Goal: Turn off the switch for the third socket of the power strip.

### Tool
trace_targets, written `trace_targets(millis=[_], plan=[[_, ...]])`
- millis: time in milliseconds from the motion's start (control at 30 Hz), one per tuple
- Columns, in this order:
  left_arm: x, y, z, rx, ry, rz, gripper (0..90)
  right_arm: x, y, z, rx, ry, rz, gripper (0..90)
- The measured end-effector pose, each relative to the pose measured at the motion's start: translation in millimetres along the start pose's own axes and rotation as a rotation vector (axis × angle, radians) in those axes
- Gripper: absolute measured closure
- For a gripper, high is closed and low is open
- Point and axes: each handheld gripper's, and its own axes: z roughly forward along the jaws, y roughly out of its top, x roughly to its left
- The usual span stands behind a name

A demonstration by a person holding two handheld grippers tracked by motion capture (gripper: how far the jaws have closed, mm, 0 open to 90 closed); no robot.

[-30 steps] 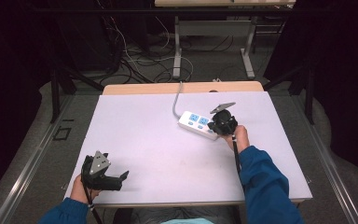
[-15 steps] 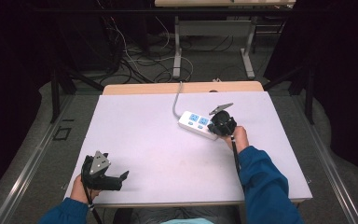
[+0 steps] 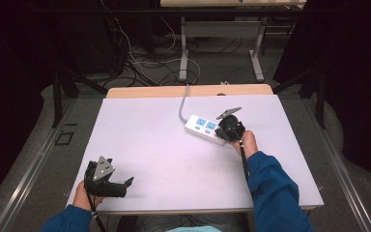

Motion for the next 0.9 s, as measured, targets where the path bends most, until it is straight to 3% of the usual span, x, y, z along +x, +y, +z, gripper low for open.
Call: trace_targets(millis=[367, 500, 533, 600, 633, 900], plan=[[0.1, -0.2, 0.6, -0.004, 0.002, -0.001, 0.9, 2.5, 0.6, 1.3, -0.003, -0.017, -0.001, 90.0], [0.1, -0.2, 0.4, -0.004, 0.002, -0.002, 0.9, 3.5, 1.9, -0.7, 0.031, -0.024, -0.021, 90.0], [0.1, -0.2, 0.5, -0.004, 0.002, -0.003, 0.9, 3.3, 1.0, 1.2, 0.001, -0.020, -0.019, 90.0], [0.1, -0.3, 0.6, -0.004, 0.002, -0.003, 0.9, 2.6, 1.8, -1.6, 0.036, -0.020, -0.021, 90.0], [0.1, -0.2, 0.6, -0.004, 0.000, -0.002, 0.9, 2.8, 1.2, 0.3, 0.011, -0.029, -0.018, 90.0], [-0.5, -0.3, 0.7, 0.003, -0.011, -0.012, 0.9, 2.8, 1.2, 0.1, 0.014, -0.019, -0.019, 90.0]])
